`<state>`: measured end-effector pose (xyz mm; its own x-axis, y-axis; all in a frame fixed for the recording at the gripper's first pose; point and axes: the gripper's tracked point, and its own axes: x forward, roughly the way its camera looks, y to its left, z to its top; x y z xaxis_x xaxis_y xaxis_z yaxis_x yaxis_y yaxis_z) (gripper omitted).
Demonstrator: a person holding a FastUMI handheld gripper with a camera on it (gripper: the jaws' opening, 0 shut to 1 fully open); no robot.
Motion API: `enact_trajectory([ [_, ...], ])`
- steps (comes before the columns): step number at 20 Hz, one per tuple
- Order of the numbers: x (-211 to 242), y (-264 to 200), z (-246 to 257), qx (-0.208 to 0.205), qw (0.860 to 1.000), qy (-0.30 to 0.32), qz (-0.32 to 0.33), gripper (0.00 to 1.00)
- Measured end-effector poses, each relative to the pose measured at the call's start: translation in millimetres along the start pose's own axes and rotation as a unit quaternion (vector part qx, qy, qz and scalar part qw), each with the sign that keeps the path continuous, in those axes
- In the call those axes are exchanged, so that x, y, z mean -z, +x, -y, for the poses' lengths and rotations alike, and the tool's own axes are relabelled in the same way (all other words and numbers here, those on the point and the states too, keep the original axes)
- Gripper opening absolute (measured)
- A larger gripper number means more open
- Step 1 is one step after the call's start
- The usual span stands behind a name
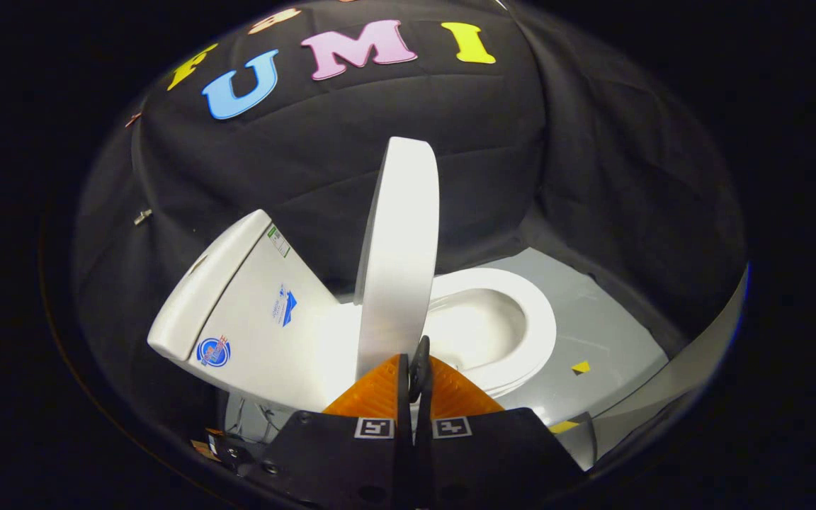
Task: Open the toilet lid.
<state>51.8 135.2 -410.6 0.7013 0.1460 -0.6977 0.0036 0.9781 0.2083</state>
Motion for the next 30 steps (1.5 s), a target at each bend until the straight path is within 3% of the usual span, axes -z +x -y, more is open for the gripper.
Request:
enact_trajectory([
  [8,-6.6,-12.8,-72.4,0.024,0.995,-0.077,0.052,0.05],
  [14,-3.8,-14.5,-115.8,0.051,0.984,-0.144,0.088,0.05],
  [18,-0.3,-16.8,-133.8,0.071,0.981,-0.151,0.101,0.05],
  [30,14.5,-14.4,-189.1,0.048,0.973,-0.195,0.113,0.05],
])
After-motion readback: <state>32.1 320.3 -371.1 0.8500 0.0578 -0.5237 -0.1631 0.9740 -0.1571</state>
